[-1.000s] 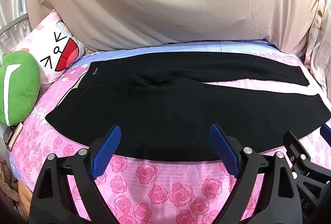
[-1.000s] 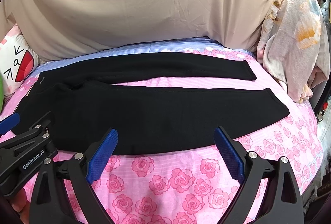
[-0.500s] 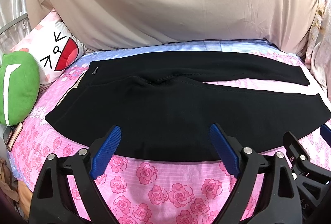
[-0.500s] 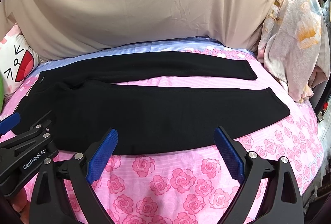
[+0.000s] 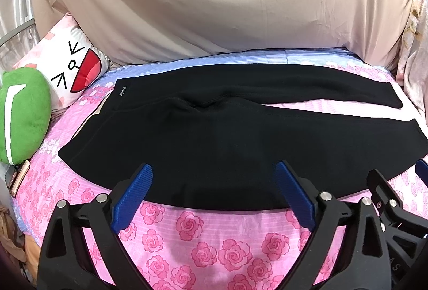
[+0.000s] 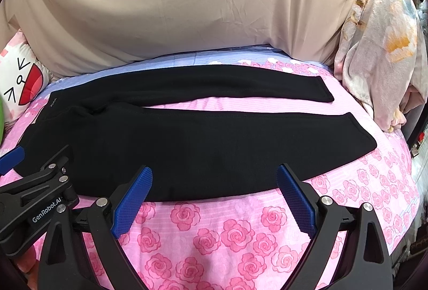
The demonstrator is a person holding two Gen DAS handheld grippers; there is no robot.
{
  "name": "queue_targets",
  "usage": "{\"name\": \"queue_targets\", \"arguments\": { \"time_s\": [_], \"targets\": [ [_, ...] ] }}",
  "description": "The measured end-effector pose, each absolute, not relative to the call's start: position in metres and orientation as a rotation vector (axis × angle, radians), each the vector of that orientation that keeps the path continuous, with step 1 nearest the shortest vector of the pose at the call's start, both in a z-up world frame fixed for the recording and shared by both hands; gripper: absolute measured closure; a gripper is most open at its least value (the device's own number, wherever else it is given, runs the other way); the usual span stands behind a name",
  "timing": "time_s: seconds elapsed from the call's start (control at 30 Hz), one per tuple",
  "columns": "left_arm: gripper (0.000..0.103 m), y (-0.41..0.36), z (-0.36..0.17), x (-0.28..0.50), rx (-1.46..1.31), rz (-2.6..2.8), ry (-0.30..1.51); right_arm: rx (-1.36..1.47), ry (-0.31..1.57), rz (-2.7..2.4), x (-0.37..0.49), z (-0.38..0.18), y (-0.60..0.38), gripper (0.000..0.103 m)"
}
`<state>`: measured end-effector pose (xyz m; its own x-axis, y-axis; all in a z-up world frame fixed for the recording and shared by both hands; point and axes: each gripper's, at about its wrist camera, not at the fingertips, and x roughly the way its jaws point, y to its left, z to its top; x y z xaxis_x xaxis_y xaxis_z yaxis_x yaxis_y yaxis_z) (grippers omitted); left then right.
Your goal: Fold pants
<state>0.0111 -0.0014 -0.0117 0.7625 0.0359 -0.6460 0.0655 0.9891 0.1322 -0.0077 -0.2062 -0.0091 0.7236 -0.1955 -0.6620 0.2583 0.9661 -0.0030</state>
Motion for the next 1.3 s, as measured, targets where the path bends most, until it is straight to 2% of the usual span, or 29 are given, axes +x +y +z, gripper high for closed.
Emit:
{"name": "queue_targets", "arguments": {
  "time_s": [0.4, 0.57, 0.7, 0.73, 0.83, 0.9, 0.93, 0.97, 1.3],
  "targets": [
    [0.011, 0.011, -0.019, 0.025, 0.106, -0.067, 0.768, 0.146, 0.728, -0.179, 0.008, -0.020, -0.233, 0.011],
    [0.011, 0.046, -0.021, 0.046, -0.008, -0.046, 0.782, 0.214, 0.664, -0.192, 0.039, -0.022, -0.332, 0.011],
    [0.011, 0.075, -0.017, 0.067, -0.073, 0.026, 0.725, 0.295, 0.665, -0.243, 0.091, -0.025, -0.432, 0.013],
    [0.011, 0.086, -0.015, 0.077, -0.101, 0.054, 0.708, 0.300, 0.672, -0.271, 0.104, -0.027, -0.452, 0.018],
    [0.011, 0.106, -0.009, 0.102, -0.118, 0.102, 0.693, 0.274, 0.703, -0.342, 0.160, -0.033, -0.507, 0.024],
    [0.010, 0.117, -0.006, 0.124, -0.099, 0.132, 0.705, 0.265, 0.727, -0.356, 0.185, -0.038, -0.529, 0.024],
    [0.005, 0.127, -0.005, 0.141, -0.102, 0.142, 0.716, 0.269, 0.741, -0.363, 0.199, -0.041, -0.538, 0.023],
    [0.005, 0.137, -0.005, 0.157, -0.110, 0.146, 0.724, 0.277, 0.761, -0.351, 0.216, -0.047, -0.549, 0.024],
    [0.005, 0.264, -0.016, 0.311, -0.184, 0.409, 0.792, 0.224, 0.907, -0.360, 0.281, -0.083, -0.570, 0.024]
  ]
}}
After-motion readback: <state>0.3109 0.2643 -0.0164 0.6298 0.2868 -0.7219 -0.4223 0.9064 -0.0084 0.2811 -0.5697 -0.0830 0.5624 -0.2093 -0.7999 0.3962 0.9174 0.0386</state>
